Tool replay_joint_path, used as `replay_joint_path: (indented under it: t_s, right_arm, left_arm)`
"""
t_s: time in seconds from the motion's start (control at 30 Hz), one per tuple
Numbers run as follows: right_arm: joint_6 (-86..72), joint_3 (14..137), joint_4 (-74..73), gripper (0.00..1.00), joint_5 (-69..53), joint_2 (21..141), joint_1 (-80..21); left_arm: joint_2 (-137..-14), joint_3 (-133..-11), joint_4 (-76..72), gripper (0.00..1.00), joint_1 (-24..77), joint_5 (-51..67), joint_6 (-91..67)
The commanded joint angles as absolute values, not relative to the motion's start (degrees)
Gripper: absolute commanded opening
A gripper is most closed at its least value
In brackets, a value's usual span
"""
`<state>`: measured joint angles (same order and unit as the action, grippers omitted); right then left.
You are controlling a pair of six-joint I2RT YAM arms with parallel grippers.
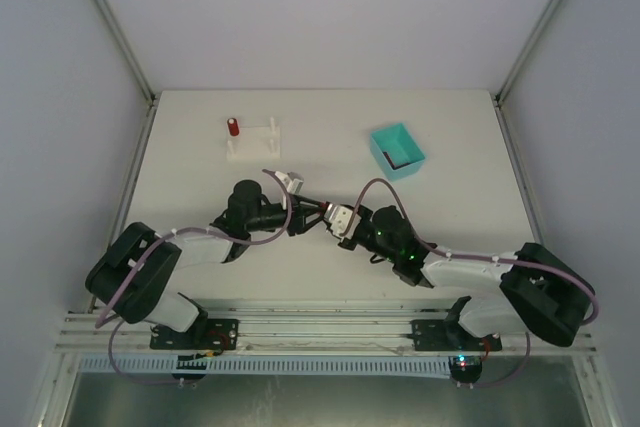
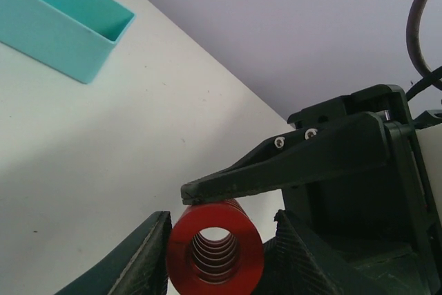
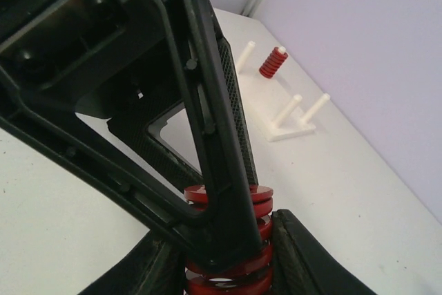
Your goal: Install the large spring
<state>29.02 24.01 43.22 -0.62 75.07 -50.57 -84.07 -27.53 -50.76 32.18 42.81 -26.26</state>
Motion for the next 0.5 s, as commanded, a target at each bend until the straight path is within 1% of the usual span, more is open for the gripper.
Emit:
replay_joint_path:
  t_s: [0.0,0.07,0.13,0.2,0.3,0.4,0.43,0.47]
  right_arm:
    - [30.2,24.87,47.96,0.11,1.6,75.34,-51.2]
    - [30.23,24.87,47.99,0.11,1.84,75.41,-51.24]
    - [30.32,24.87,47.99,0.11,1.72,75.47,-51.24]
    - [30.26,24.87,47.95,0.11,1.45,75.59,-51.26]
    - [30.14,25.08,47.53,0.12,1.12,75.93,-51.33]
    - [29.45,25.67,46.53,0.2,0.78,76.13,-51.38]
    - [29.09,25.86,45.87,0.24,0.73,76.12,-51.42]
    - [28.63,26.04,45.09,0.3,0.71,76.11,-51.46]
  left_arm:
    - [-84.82,-30.03,-52.19,0.45,32.6,45.41,-26.85]
    - [-85.0,-30.12,-52.12,0.45,32.63,45.58,-26.89]
    - [-85.12,-30.27,-52.12,0.41,32.78,45.77,-26.92]
    - [-85.17,-30.32,-52.13,0.34,32.85,45.87,-26.89]
    - [-85.13,-30.32,-52.21,0.21,32.87,46.28,-26.8]
    - [-84.81,-30.21,-52.23,0.09,32.83,46.25,-26.54]
    - [-84.68,-30.19,-52.25,0.07,32.88,46.17,-26.5]
    - [-84.46,-30.11,-52.14,0.02,32.87,45.86,-26.46]
